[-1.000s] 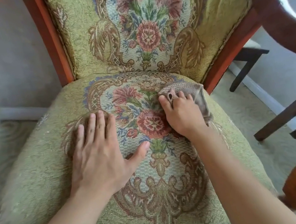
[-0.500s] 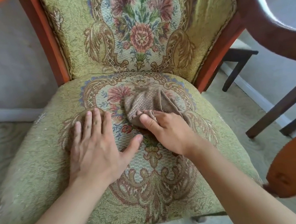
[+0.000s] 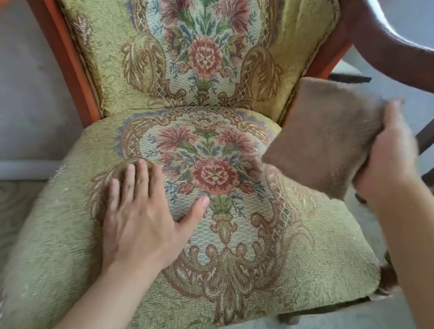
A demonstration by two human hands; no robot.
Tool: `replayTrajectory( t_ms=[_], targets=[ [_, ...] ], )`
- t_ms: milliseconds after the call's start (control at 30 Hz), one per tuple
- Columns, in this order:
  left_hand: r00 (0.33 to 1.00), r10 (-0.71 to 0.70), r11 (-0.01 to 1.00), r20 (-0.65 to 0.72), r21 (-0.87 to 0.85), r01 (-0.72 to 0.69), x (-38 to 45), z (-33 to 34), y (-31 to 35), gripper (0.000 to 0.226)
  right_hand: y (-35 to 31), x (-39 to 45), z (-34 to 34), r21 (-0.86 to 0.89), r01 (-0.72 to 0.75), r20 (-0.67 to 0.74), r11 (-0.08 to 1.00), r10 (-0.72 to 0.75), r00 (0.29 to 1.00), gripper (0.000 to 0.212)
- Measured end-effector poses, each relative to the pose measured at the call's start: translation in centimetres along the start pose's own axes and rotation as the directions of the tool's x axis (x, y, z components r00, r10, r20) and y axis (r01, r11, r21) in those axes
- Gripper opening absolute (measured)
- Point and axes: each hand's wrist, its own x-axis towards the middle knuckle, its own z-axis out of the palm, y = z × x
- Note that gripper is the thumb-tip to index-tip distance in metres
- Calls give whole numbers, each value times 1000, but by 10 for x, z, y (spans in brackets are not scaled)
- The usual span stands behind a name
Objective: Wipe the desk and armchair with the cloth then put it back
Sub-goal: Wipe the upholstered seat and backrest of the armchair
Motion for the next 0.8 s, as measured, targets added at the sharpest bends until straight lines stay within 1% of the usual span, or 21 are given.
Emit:
replayTrajectory(
  t_ms=[33, 67, 100, 133, 167, 200, 267, 300, 333, 367, 400, 533, 633, 667, 700, 733, 800],
  targets=[
    [1000, 0, 1000, -3, -4, 0, 0, 0, 0, 110, -2, 5, -1, -31, 66, -33, 997, -67, 997, 41],
    [1000, -1, 1000, -5, -6, 1, 0, 0, 0, 110, -2, 6, 0, -145, 139, -33, 980, -145, 989, 45],
    [1000, -2, 1000, -6, -7, 1, 0, 0, 0, 110, 1, 5, 2, -332, 233, 25, 914, -238, 971, 52],
    [1000, -1, 1000, -7, -8, 1, 0, 0, 0, 110, 10, 4, 6, -530, 321, 131, 785, -298, 946, 59],
    [1000, 0, 1000, -7, -10, 0, 0, 0, 0, 110, 24, 1, 13, -671, 388, 250, 632, -300, 920, 62],
    [1000, 0, 1000, -8, -13, 0, 0, 0, 0, 110, 41, 0, 21, -746, 426, 356, 512, -234, 905, 59],
    [1000, 0, 1000, -9, -17, 0, 1, 0, -1, 111, 76, -6, 38, -837, 454, 482, 305, 18, 876, 57],
    [1000, -1, 1000, -11, -19, 1, 1, 1, -1, 111, 94, -7, 45, -835, 518, 543, 187, 117, 832, 60],
    [1000, -3, 1000, -13, -18, 2, 1, 1, 0, 111, 106, -9, 53, -797, 596, 604, 97, 167, 780, 59],
    [1000, -5, 1000, -14, -16, 5, 1, 1, 0, 111, 113, -8, 59, -748, 660, 660, 68, 178, 730, 56],
    [1000, -7, 1000, -12, -13, 7, 1, 1, 1, 112, 117, -8, 66, -711, 699, 699, 75, 182, 691, 53],
    [1000, -5, 1000, -24, 0, 5, 2, 1, 1, 111, 128, -17, 96, -624, 772, 777, 118, 195, 599, 53],
    [999, -4, 1000, -44, 21, 5, 1, 0, 2, 105, 130, -37, 122, -529, 833, 841, 162, 234, 488, 52],
    [999, -6, 1000, -53, 28, 8, 0, -1, 3, 102, 130, -40, 127, -519, 834, 847, 187, 247, 471, 51],
    [998, -10, 1000, -59, 28, 12, -1, -1, 3, 101, 129, -43, 131, -536, 814, 838, 224, 259, 481, 52],
    [998, -17, 1000, -58, 18, 18, -1, -2, 3, 101, 127, -45, 134, -575, 770, 816, 278, 272, 511, 55],
    [998, -34, 999, -48, -14, 33, -3, -5, 3, 100, 122, -53, 138, -649, 621, 758, 440, 305, 576, 65]
  ],
)
